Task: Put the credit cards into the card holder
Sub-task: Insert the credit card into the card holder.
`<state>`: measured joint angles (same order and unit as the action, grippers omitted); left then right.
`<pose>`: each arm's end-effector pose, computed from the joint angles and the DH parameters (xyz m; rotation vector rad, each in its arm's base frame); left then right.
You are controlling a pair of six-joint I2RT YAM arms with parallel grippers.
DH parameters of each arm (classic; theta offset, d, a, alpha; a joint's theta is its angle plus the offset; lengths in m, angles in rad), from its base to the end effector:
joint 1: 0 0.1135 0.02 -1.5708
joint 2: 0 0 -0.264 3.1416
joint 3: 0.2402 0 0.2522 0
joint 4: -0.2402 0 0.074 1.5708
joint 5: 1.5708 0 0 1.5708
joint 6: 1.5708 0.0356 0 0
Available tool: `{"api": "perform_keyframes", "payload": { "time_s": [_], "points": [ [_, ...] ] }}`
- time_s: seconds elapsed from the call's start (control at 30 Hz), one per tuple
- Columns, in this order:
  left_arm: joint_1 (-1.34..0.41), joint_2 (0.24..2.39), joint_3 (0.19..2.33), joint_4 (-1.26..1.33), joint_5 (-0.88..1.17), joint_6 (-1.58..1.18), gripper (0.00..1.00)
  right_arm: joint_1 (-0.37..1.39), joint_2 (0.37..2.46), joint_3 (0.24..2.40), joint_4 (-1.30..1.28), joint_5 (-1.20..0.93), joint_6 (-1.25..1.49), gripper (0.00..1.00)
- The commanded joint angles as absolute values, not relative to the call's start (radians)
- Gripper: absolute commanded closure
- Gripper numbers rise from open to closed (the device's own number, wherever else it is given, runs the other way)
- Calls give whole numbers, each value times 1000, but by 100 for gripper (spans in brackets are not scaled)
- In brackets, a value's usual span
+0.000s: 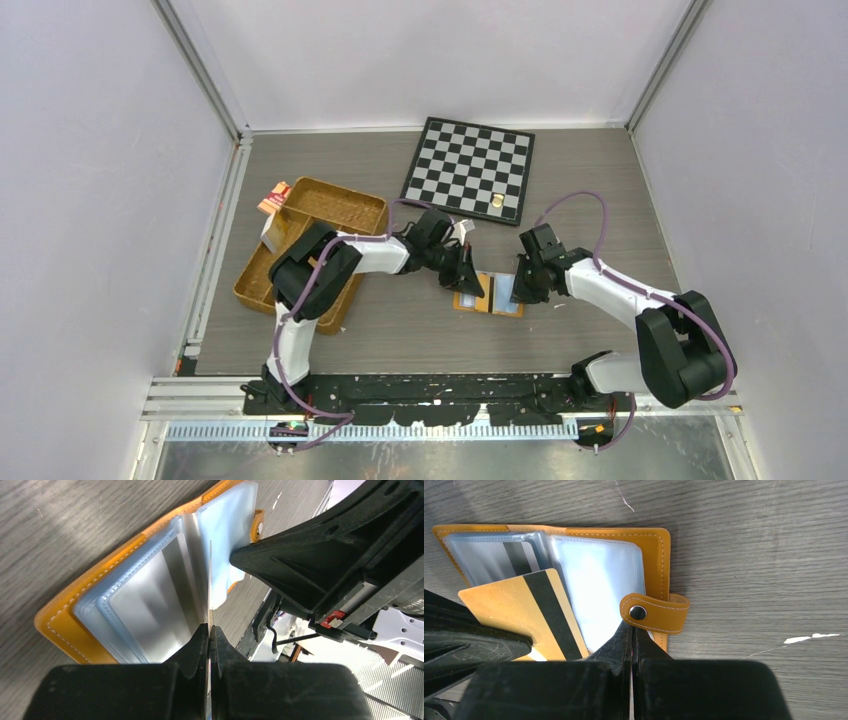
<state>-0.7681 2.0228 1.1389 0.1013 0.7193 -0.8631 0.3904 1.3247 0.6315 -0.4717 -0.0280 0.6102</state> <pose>0.2775 -0.3007 0.1286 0.2934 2.7155 -1.5126 0.2084 0.0868 0.1585 0.2972 2.7664 0.3088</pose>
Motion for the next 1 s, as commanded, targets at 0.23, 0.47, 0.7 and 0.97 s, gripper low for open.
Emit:
{"api": "perform_keyframes", "payload": {
  "time_s": [0.23,0.47,0.7,0.97],
  "points": [
    [-764,2051,1223,-43,668,-767,100,389,1342,640,-494,38,592,99],
    [-762,2083,1260,-100,659,-738,100,388,1341,641,-494,38,592,99],
    [-762,2107,1297,-163,640,-700,100,389,1339,640,-493,37,592,100],
    [-762,2115,1309,-220,600,-664,100,388,1335,637,-492,38,593,100]
  ]
}}
